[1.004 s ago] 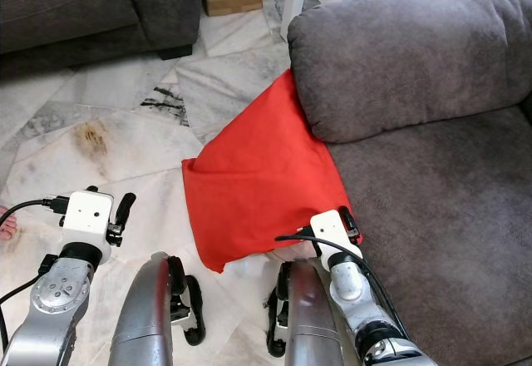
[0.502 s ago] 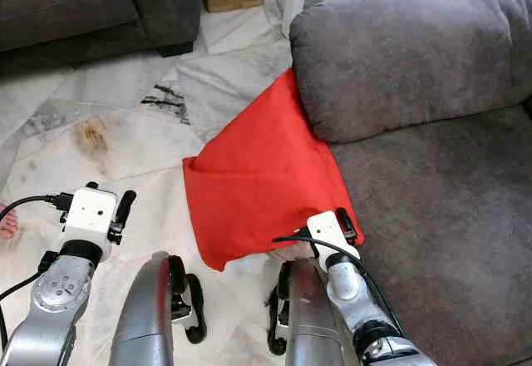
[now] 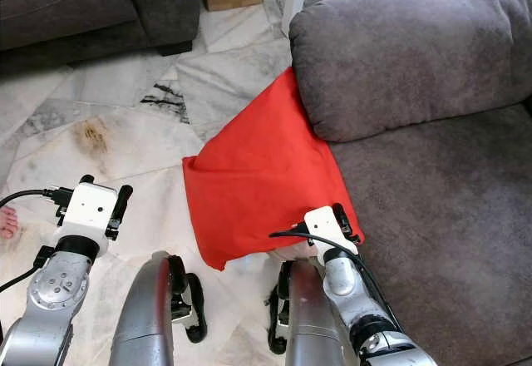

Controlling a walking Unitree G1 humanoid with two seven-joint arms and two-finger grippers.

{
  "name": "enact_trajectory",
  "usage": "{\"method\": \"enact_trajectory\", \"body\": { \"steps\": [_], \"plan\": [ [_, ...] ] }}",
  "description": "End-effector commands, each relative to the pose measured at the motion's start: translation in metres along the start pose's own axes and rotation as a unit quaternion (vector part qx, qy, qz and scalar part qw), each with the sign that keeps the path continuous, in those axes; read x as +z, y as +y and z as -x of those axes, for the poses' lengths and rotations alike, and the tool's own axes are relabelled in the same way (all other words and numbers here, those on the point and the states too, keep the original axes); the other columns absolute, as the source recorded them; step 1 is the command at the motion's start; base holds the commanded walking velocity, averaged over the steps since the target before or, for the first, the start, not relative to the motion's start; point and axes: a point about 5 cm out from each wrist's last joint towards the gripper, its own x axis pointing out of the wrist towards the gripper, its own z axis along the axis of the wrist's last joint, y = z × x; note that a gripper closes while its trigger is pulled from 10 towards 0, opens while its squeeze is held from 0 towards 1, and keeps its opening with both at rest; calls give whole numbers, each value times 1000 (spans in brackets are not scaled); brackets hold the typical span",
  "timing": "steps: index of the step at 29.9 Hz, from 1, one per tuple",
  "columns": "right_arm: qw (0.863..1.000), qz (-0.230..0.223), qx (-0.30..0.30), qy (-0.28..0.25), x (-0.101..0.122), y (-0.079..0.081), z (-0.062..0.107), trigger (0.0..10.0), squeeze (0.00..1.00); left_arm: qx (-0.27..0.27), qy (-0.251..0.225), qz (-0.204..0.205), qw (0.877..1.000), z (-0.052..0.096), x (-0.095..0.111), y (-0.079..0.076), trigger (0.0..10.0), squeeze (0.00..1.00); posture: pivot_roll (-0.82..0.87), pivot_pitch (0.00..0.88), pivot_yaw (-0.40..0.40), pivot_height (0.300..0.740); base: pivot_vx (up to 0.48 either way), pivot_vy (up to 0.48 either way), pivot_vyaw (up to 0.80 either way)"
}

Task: Move the pillow to the sofa from floor

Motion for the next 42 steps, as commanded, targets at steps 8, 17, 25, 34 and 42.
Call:
{"method": "enact_trajectory", "body": {
  "steps": [8,17,25,34,42],
  "plan": [
    [999,20,13,33,-22,7,13,0,0,-9,13,-16,1000,7,-4,-4,10000,0,87,551,-100,629,0,0,0],
    [999,23,18,34,-23,10,15,0,0,-14,10,-26,1000,7,-4,-5,10000,0,85,550,-102,629,0,0,0],
    [999,22,18,34,-22,11,15,0,0,-19,6,-35,999,6,-3,-8,10000,0,87,547,-100,629,0,0,0],
    [999,-4,18,36,-20,12,13,0,0,-21,6,-37,999,3,-5,-11,10000,0,88,521,-96,629,0,0,0],
    [984,-151,93,-4,-6,16,11,10000,0,-17,23,-2,1000,-7,-16,-16,10000,0,76,428,-86,629,0,0,0]
  ]
}}
